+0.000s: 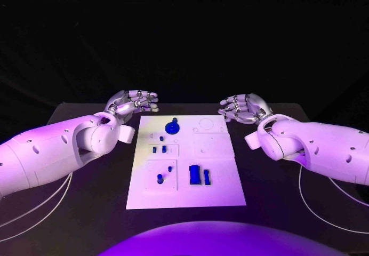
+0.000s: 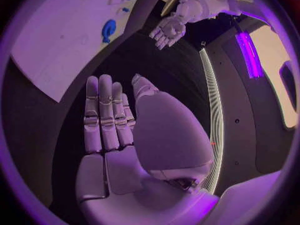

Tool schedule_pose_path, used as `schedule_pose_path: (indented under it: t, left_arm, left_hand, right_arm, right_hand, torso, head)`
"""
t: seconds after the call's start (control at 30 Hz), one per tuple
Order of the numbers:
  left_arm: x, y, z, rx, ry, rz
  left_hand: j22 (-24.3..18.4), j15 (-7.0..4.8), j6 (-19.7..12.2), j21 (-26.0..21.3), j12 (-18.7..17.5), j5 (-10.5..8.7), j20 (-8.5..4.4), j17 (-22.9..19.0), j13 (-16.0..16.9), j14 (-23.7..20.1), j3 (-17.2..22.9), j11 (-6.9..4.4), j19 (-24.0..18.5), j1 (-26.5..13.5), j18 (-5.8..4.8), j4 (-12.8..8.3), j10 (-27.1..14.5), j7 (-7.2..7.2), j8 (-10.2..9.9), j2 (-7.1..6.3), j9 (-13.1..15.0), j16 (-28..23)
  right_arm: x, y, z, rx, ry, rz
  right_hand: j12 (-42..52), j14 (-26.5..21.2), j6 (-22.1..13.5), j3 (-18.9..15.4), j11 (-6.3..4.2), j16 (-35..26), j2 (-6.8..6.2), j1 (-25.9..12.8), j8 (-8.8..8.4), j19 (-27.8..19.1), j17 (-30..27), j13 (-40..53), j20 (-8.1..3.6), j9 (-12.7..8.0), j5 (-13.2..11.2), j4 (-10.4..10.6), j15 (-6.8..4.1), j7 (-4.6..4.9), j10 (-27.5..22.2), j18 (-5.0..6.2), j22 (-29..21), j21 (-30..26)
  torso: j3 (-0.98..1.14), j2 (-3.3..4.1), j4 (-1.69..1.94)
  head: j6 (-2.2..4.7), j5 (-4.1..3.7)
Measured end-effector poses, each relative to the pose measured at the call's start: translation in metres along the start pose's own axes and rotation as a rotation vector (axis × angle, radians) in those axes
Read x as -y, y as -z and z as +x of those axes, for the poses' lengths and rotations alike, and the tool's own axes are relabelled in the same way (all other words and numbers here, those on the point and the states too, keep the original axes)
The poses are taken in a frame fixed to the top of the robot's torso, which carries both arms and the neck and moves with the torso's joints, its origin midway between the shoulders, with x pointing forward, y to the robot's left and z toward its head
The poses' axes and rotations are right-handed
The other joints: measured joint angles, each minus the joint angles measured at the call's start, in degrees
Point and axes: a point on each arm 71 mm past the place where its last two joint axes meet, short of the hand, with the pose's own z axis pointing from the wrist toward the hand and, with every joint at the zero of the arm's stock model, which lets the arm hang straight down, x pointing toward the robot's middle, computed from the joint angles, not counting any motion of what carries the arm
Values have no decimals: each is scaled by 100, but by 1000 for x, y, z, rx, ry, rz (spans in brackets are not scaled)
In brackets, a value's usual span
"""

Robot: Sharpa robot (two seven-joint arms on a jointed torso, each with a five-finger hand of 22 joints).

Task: Assemble the parts on the task board

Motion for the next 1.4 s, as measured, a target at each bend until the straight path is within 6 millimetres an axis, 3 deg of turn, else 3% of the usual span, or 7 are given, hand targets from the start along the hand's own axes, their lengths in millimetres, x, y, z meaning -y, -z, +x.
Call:
schedule_pose_path:
  t: [0.27, 0.47, 0.63, 0.7, 0.83, 1.03, 1.4]
  left_arm:
    - [-10, -16, -8, 108, 13, 42]
    - [-9, -14, -6, 107, 14, 38]
    - [-10, -10, 10, 96, 24, 35]
    - [-9, -8, 18, 98, 26, 35]
    - [-8, 0, 36, 115, 25, 36]
    - [-4, 11, 59, 175, 8, 43]
    - [-1, 20, 65, 280, -35, 54]
  left_hand:
    - [-1112, 261, -364, -1896, -1323, -95, 218, -418, -6, -222, -8, 162, -77, -8, -6, 3, 139, -177, -248, -46, -172, -2193]
    - [-1349, -335, -3014, -2660, -1830, -900, -741, -650, -214, -2655, -1831, -487, -2331, -1626, -588, -358, -2996, -798, -1150, 597, -854, -3432]
    - [-1430, -583, -4049, -2936, -1997, -1211, -1121, -742, -295, -3613, -2541, -759, -3222, -3559, -761, -499, -4219, -1040, -1492, 849, -1116, -3884]
    - [-1453, -645, -4314, -3008, -2027, -1293, -1215, -763, -316, -3859, -2725, -832, -3456, -4883, -762, -534, -4534, -1105, -1580, 916, -1186, -4003]
    - [-1473, -707, -4577, -3069, -2073, -1347, -1320, -786, -335, -4103, -2908, -896, -3676, -6253, -852, -569, -4844, -1163, -1657, 978, -1251, -4118]
    - [-1485, -767, -4740, -3099, -2101, -1392, -1395, -799, -345, -4244, -3017, -943, -3812, -7219, -851, -600, -5039, -1198, -1703, 1024, -1298, -4181]
    - [-1493, -777, -4832, -3123, -2101, -1439, -1420, -808, -355, -4355, -3088, -973, -3920, -7765, -939, -607, -5174, -1248, -1735, 1054, -1322, -4226]
  right_arm:
    - [2, -30, -13, 83, -84, -63]
    - [-1, -27, -10, 83, -105, -64]
    - [-11, -17, 7, 81, -184, -67]
    - [-17, -12, 15, 84, -228, -69]
    - [-29, 0, 30, 104, -319, -61]
    - [-37, 11, 38, 161, -397, -29]
    - [-35, 14, 36, 217, -417, -1]
  right_hand:
    - [-1230, -207, 384, 749, 303, -1925, -189, -233, -388, -502, -1162, -2511, 418, -667, -175, -162, 329, 162, 115, 0, -1734, -290]
    - [-1686, -3153, -2432, -204, -264, -3055, 370, -1993, -995, -3535, -2260, -3432, -362, -1951, -852, -1043, -60, -560, -3171, -542, -4070, -522]
    - [-1842, -4712, -3544, -584, -489, -3466, 582, -3378, -1217, -4721, -2671, -3748, -666, -2442, -1111, -1393, -220, -852, -4474, -737, -4948, -589]
    - [-1863, -5116, -3832, -677, -543, -3572, 639, -4874, -1277, -5027, -2778, -3829, -746, -2568, -1177, -1485, -263, -928, -4807, -807, -5175, -592]
    - [-1907, -5519, -4119, -786, -604, -3677, 698, -6623, -1323, -5333, -2883, -3910, -827, -2695, -1234, -1563, -304, -1002, -5134, -808, -5402, -616]
    - [-1930, -5786, -4287, -845, -642, -3726, 737, -7853, -1356, -5518, -2955, -3964, -889, -2780, -1266, -1623, -342, -1054, -5353, -897, -5556, -638]
    - [-1930, -5931, -4412, -878, -664, -3755, 757, -8551, -1378, -5639, -2991, -3992, -911, -2824, -1288, -1655, -351, -1088, -5475, -896, -5640, -638]
  torso:
    - [28, -151, 4]
    - [28, -147, 7]
    - [48, -148, 26]
    - [66, -153, 40]
    - [107, -168, 80]
    - [172, -188, 136]
    - [222, -203, 183]
  head:
    - [252, 91]
    - [275, 87]
    - [453, 79]
    - [573, 75]
    - [867, 66]
    - [1282, 55]
    - [1516, 51]
